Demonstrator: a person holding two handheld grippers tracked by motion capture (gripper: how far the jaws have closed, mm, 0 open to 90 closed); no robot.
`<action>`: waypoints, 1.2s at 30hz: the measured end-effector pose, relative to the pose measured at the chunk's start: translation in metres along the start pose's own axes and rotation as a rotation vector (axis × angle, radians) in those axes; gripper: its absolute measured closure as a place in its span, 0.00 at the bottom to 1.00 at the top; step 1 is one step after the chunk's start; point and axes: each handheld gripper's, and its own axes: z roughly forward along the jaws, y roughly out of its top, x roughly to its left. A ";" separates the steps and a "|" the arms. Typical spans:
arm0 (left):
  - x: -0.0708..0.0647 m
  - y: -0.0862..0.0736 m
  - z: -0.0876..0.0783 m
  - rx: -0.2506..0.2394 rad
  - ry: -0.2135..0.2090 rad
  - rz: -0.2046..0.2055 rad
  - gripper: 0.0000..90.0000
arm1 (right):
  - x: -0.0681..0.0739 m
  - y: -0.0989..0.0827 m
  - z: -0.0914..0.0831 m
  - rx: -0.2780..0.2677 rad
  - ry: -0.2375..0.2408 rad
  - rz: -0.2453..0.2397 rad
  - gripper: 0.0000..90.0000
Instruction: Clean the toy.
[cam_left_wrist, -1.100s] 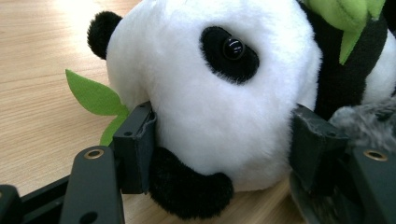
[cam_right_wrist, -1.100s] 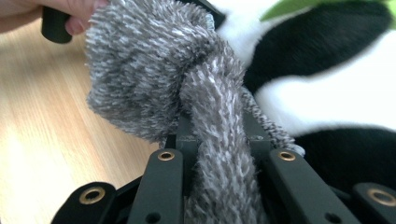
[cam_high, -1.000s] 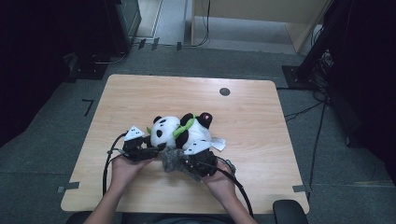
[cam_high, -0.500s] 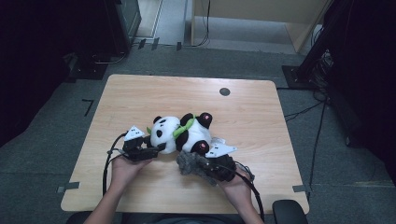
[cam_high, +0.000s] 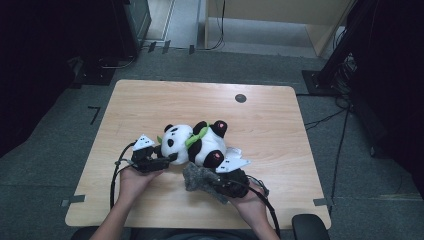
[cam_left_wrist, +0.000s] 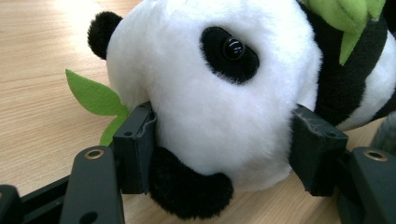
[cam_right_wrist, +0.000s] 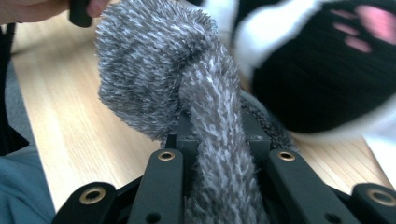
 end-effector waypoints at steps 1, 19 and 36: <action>0.000 0.000 0.000 0.001 0.000 0.001 0.37 | 0.006 0.005 0.007 -0.001 0.005 -0.020 0.84; 0.000 0.001 0.000 0.005 -0.002 -0.001 0.37 | 0.013 0.028 0.055 0.027 -0.050 -0.031 0.84; 0.001 0.001 0.000 0.006 -0.007 -0.002 0.37 | 0.005 0.015 0.029 0.007 -0.064 -0.037 0.84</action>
